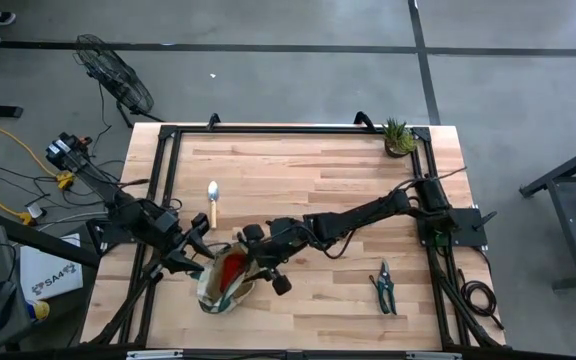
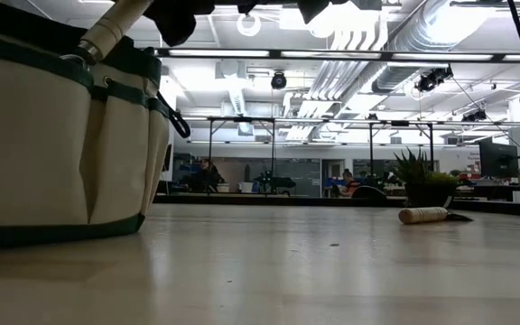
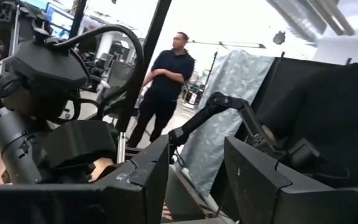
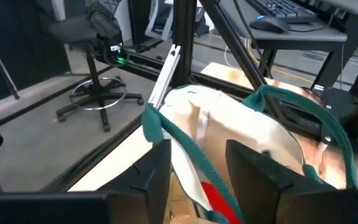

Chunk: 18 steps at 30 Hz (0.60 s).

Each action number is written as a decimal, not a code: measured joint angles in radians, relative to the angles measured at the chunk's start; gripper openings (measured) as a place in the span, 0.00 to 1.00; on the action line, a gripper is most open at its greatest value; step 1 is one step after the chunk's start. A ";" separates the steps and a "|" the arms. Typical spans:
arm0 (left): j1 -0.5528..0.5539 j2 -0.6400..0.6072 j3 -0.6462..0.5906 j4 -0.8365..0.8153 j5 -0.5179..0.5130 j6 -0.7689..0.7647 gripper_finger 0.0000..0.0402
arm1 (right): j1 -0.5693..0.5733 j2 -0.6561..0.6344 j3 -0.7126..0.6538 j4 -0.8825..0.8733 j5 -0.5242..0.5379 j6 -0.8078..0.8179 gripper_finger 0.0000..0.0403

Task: Pick & Place Garden tools in Gardening bag
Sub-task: Put the shear scissor into the gardening bag

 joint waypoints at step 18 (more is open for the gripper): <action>0.000 -0.096 -0.013 -0.119 0.081 0.000 0.38 | 0.022 -0.121 0.000 -0.041 0.252 0.316 0.43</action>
